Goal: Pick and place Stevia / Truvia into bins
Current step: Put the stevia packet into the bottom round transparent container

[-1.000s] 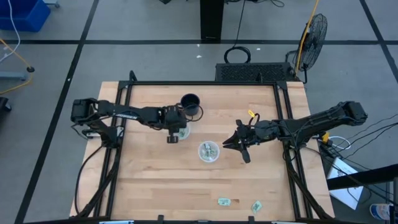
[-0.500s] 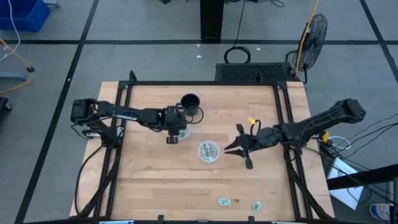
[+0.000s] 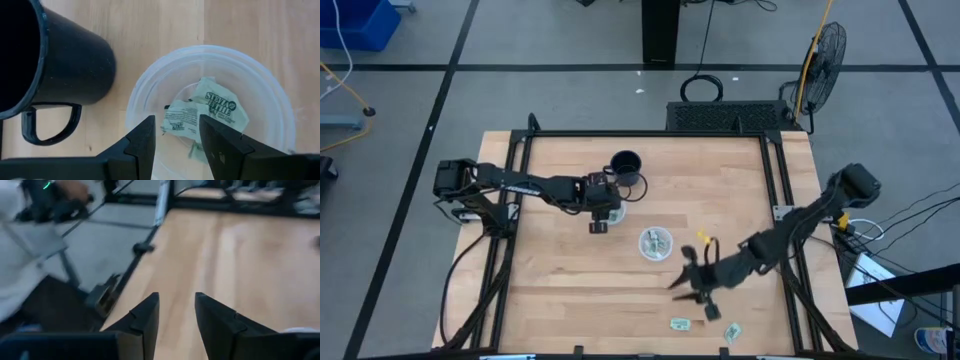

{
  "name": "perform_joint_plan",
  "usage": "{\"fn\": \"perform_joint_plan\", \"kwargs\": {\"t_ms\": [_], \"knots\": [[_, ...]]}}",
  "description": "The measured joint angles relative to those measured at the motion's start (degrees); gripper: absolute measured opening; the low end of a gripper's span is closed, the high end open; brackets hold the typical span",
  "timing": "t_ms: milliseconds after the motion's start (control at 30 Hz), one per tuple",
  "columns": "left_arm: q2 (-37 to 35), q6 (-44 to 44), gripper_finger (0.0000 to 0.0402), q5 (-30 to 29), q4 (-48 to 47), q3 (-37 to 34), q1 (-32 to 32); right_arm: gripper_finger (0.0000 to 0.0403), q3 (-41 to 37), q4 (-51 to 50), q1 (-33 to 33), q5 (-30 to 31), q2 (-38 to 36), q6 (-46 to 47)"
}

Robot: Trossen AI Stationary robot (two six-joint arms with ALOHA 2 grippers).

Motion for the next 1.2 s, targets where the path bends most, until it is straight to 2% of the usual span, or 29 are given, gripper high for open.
{"fn": "perform_joint_plan", "kwargs": {"t_ms": [167,300,433,767,1000,1200], "knots": [[0.00,-2.29,0.0159,0.73,0.02,0.02,-0.67,0.0120,-0.38,-0.06,4.36,2.06,7.89,4.18],[0.00,-3.89,0.0159,1.81,0.04,0.02,-1.56,0.0118,-0.45,-0.20,6.64,7.08,15.53,4.32],[0.00,-3.80,0.0159,1.92,0.02,0.02,-2.33,0.0126,-0.50,-0.28,7.74,7.23,20.58,4.38],[0.00,-4.22,0.0159,1.95,0.02,0.02,-2.53,0.0149,-0.50,0.58,9.05,5.94,21.87,10.48],[0.00,-4.22,0.0159,1.95,0.21,0.02,-2.53,0.0155,-0.48,5.65,10.73,6.03,23.82,8.87],[0.00,-4.19,0.0159,1.97,1.14,0.02,-2.53,0.0156,-0.38,7.87,10.58,6.70,28.42,8.94]]}}
